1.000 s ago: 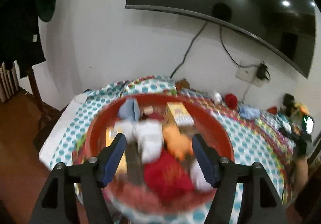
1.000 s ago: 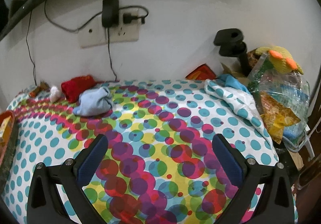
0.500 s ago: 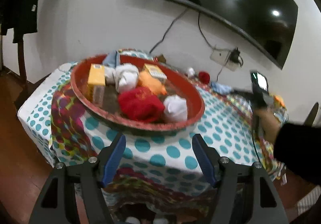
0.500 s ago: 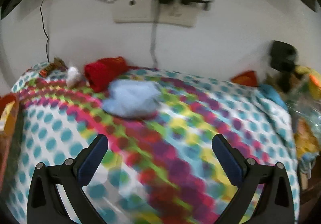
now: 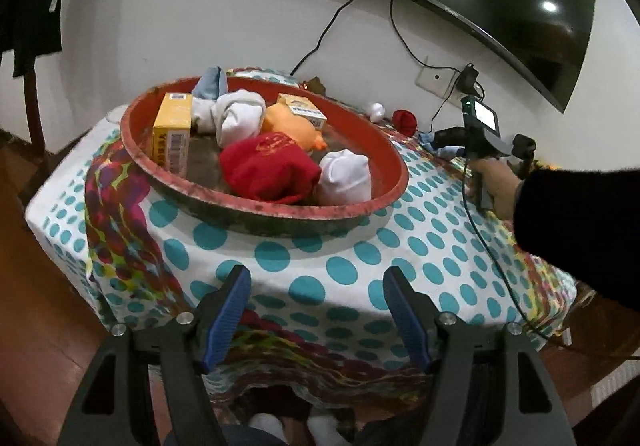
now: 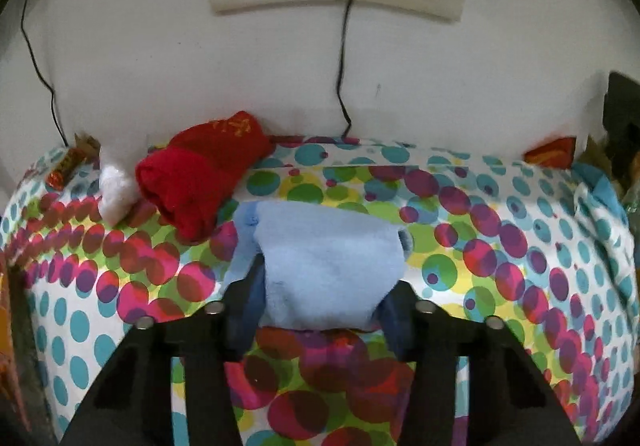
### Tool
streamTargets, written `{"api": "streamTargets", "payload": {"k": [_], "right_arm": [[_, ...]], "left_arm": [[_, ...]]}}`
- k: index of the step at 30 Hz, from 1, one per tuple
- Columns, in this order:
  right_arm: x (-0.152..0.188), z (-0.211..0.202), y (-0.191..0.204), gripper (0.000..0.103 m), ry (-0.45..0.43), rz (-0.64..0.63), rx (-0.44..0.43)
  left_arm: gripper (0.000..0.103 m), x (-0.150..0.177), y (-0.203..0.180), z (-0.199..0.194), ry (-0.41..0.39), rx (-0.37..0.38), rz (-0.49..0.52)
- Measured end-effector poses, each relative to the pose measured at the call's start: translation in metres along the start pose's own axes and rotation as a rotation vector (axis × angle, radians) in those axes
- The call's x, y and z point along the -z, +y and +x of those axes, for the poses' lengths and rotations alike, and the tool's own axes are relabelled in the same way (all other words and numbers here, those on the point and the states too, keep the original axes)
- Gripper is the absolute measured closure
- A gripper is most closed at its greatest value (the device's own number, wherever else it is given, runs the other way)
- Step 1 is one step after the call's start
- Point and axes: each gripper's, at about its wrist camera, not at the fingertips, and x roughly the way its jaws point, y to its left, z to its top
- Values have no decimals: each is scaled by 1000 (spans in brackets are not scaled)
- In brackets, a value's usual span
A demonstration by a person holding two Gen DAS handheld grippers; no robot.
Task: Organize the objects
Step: 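Grasp the light blue sock with the right gripper and lift it, then carry the light blue sock over the red tray and open the right gripper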
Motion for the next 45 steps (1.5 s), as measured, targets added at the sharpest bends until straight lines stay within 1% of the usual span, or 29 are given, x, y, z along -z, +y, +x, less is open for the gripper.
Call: {"api": "streamTargets", "payload": {"k": [2, 7, 10, 12, 14, 17, 20, 23, 27, 32, 39, 45], "right_arm": [[3, -6, -2, 73, -4, -10, 19], [13, -33, -17, 75, -9, 3, 55], [18, -56, -26, 75, -18, -2, 80], [20, -74, -28, 75, -28, -15, 96], [23, -92, -28, 75, -40, -19, 93], [26, -119, -19, 75, -67, -45, 75], [30, -147, -2, 75, -92, -70, 35], [35, -172, 21, 75, -119, -94, -18], [45, -206, 65, 75, -161, -169, -57], [67, -238, 121, 75, -193, -221, -118], [97, -263, 190, 75, -205, -295, -188], [113, -274, 227, 75, -209, -340, -217]], "left_arm": [[33, 0, -4, -3, -13, 2, 19], [33, 2, -12, -5, -14, 12, 28], [33, 6, -20, -9, -26, -12, 55], [33, 8, -26, -12, -36, -11, 77], [33, 12, -30, -15, -32, -5, 80], [33, 19, -35, -23, -45, 2, 56], [33, 27, -44, -31, -46, 3, 80], [33, 33, -49, -42, -68, -6, 94], [33, 37, -53, -56, -100, -23, 100], [33, 34, -54, -68, -140, -45, 110], [33, 30, -45, -78, -169, -82, 93], [33, 31, -40, -78, -166, -95, 81]]}}
